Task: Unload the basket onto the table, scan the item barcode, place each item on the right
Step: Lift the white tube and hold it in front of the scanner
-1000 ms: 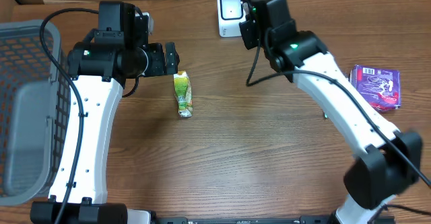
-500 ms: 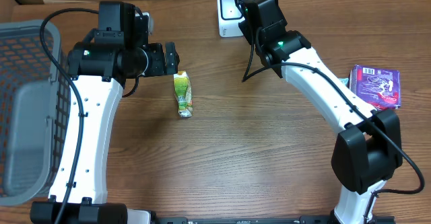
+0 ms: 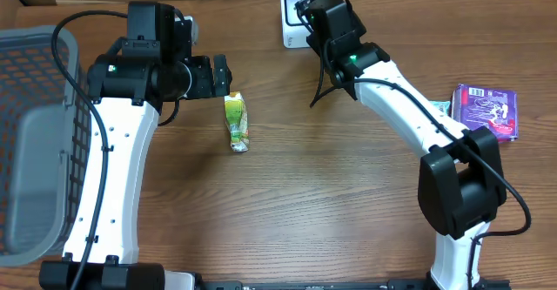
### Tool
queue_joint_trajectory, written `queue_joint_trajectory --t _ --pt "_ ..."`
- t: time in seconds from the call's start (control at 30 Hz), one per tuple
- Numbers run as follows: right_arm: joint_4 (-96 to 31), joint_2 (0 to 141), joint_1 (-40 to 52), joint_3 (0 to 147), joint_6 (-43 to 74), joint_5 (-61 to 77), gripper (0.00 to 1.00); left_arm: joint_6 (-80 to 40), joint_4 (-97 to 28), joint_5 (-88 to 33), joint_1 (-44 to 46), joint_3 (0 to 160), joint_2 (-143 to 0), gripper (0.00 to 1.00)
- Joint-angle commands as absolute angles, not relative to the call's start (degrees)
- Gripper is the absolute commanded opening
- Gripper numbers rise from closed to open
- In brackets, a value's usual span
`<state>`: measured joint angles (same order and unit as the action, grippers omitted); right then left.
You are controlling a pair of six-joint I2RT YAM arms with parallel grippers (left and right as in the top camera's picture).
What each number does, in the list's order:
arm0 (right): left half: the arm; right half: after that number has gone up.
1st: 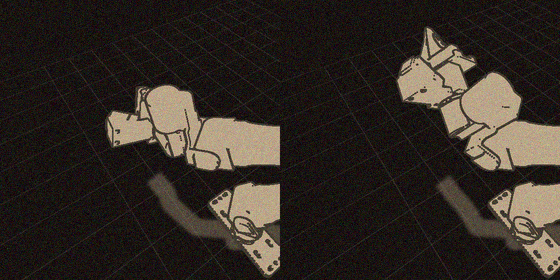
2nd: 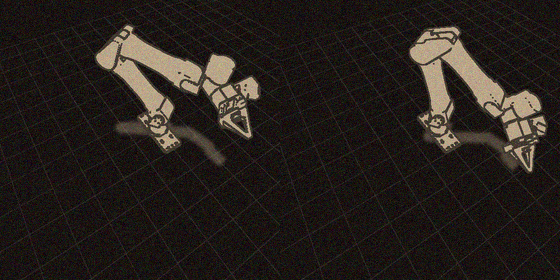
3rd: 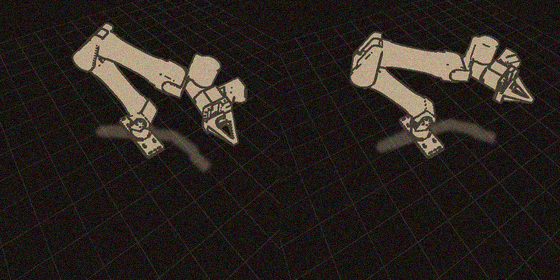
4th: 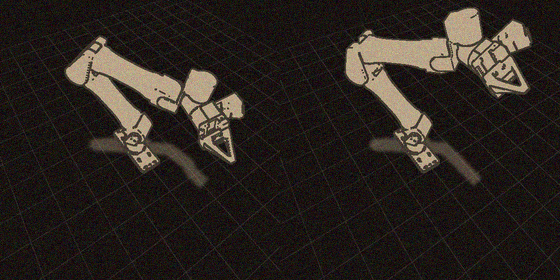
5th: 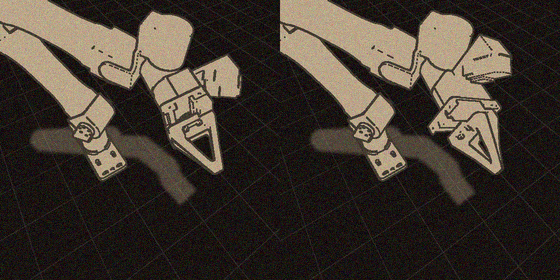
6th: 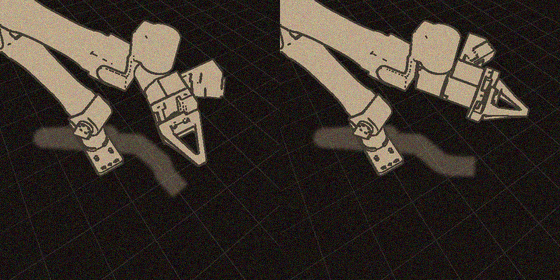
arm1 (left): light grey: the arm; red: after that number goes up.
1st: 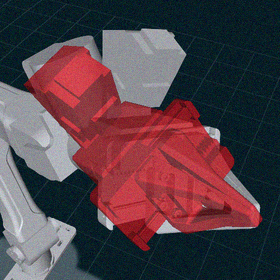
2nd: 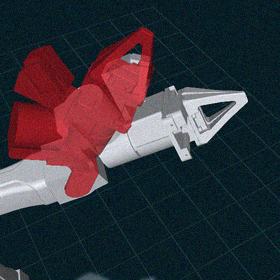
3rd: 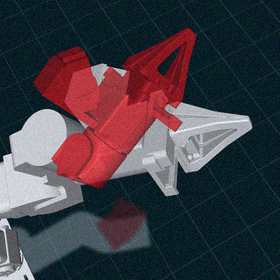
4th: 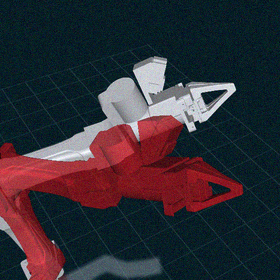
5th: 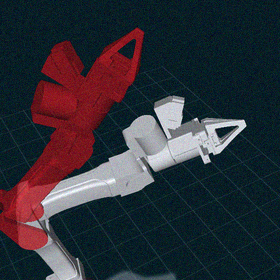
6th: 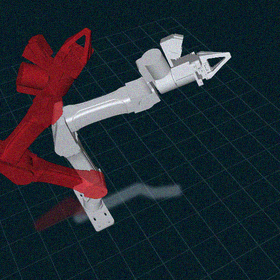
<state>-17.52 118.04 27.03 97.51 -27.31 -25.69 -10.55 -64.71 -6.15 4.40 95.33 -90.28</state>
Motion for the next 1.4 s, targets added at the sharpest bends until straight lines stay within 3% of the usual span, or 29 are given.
queue_joint_trajectory --t 0.0,0.37,0.67,0.8,1.37 --pt "-14.39 117.91 26.76 99.35 -31.94 -27.68 0.04 -10.31 -64.51 -5.89 4.51 95.72 -90.76 0.99" --pt "-5.17 122.52 26.55 99.35 -50.83 -29.47 0.04 -10.31 -64.51 -5.89 4.51 95.72 -90.76 0.99" --pt "12.91 129.23 26.11 99.35 -68.71 -32.95 0.04 -10.31 -64.49 -5.89 4.51 95.72 -90.76 1.00" --pt "17.96 132.22 25.21 99.35 -69.08 -32.95 0.04 -10.31 -64.49 -5.89 4.51 95.72 -90.76 1.00" --pt "16.53 134.67 22.52 99.35 -67.09 -30.72 0.04 -10.31 -64.51 -5.89 4.51 95.72 -90.76 1.00"
